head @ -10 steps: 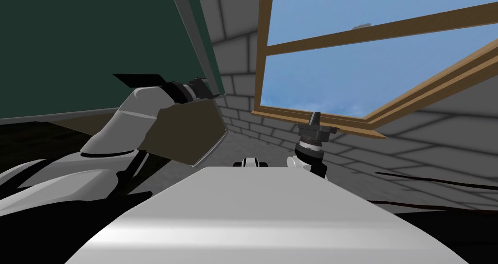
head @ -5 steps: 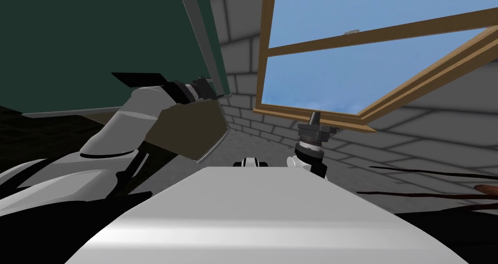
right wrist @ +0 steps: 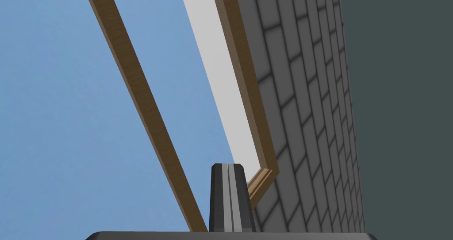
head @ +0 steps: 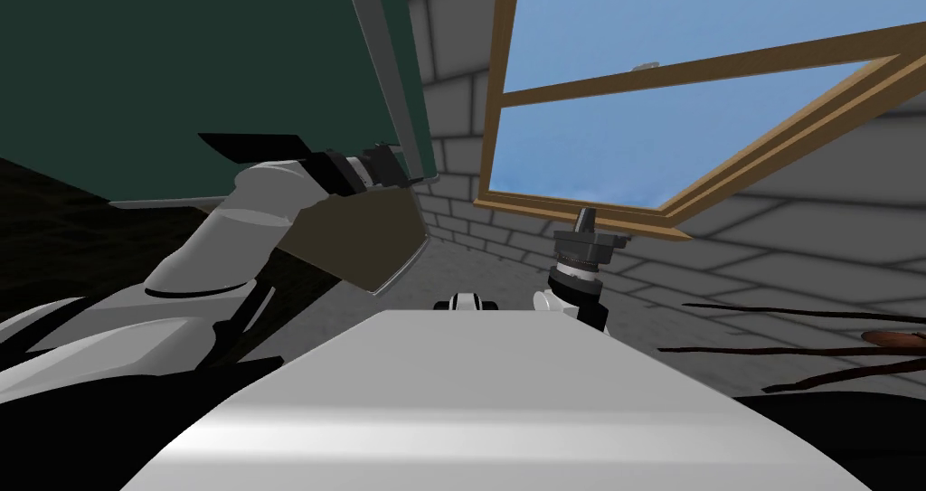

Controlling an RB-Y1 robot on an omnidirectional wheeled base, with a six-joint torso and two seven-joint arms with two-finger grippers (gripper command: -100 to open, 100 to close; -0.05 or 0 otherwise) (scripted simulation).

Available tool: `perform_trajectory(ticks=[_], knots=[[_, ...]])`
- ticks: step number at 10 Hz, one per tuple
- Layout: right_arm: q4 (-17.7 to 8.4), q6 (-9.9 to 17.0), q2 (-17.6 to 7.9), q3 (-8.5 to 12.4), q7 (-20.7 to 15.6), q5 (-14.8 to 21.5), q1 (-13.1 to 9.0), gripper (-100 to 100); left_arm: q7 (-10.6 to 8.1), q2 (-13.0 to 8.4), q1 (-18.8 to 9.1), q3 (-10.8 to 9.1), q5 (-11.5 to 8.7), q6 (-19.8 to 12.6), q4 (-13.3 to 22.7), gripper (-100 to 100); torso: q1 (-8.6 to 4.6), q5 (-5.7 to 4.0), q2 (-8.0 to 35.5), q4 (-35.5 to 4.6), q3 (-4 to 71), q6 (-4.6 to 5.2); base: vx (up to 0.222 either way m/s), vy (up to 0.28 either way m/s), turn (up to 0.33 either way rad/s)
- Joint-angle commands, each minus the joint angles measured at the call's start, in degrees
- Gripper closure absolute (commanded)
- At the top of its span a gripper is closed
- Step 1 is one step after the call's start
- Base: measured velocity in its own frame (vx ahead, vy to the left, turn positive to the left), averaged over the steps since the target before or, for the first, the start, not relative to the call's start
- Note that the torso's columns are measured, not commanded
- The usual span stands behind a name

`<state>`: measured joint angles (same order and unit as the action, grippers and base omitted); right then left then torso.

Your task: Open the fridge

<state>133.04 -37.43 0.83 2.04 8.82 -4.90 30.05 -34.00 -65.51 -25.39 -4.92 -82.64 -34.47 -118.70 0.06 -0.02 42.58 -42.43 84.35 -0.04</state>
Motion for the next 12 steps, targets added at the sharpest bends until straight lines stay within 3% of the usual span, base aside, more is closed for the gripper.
perform_trajectory(ticks=[1,4,5,10,11,12], knots=[[0.0,0.0,0.0,0.0,0.0,0.0,-0.01,0,0.07,-0.08,-0.68,0.65,-2.27,0.21,-3.03,100,0.14,0.05,0.11,-0.03,-0.06,-0.02,-0.172,0.136,-0.025],[0.0,0.0,0.0,0.0,0.0,0.0,-0.01,0,-0.32,-0.17,-0.91,1.07,-4.12,0.48,-6.58,100,0.07,0.08,0.05,-0.09,-0.06,-0.15,-0.15,0.08,0.023],[0.0,0.0,0.0,0.0,0.0,0.0,0.0,0,-2.48,-2.0,-1.73,-0.21,-5.25,-0.5,-6.82,-100,0.06,0.05,-0.02,-0.1,-0.01,-0.1,-0.006,0.027,0.06],[0.01,-0.01,0.01,-0.01,0.0,0.0,0.02,0,-6.95,-6.86,-5.17,-3.76,-9.99,-2.76,-8.24,-100,-0.13,-0.06,-0.23,0.04,0.22,0.09,0.078,-0.032,0.074],[0.0,0.0,0.01,-0.01,0.0,0.0,0.02,0,-6.26,-6.03,-4.07,-3.18,-8.98,-2.34,-8.35,-100,-0.18,-0.07,-0.15,0.02,0.14,0.08,0.029,-0.009,0.021],[0.0,0.0,0.01,-0.01,0.0,0.0,0.01,0,-6.52,-6.15,-4.11,-3.33,-9.1,-2.45,-8.42,0,-0.16,-0.04,-0.11,0.07,0.11,0.1,0.005,0.001,0.003]])
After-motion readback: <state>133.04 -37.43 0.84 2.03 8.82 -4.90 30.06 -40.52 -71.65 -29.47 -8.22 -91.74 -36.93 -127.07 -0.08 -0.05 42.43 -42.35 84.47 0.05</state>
